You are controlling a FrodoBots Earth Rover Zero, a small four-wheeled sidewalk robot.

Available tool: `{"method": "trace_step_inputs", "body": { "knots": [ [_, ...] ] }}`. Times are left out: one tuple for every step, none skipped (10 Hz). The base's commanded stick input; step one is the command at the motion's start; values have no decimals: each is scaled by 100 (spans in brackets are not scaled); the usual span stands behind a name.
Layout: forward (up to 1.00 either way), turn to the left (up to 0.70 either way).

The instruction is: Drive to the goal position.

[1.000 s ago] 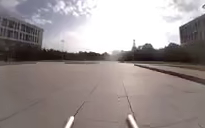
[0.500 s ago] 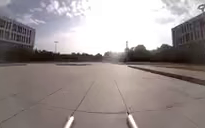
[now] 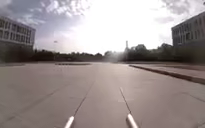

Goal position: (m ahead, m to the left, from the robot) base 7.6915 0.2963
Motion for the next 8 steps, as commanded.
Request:
{"method": "trace_step_inputs", "body": {
  "knots": [
    [100, 0],
    [100, 0],
    [100, 0],
    [100, 0],
    [100, 0],
    [100, 0],
    [100, 0],
    [100, 0]
  ]
}}
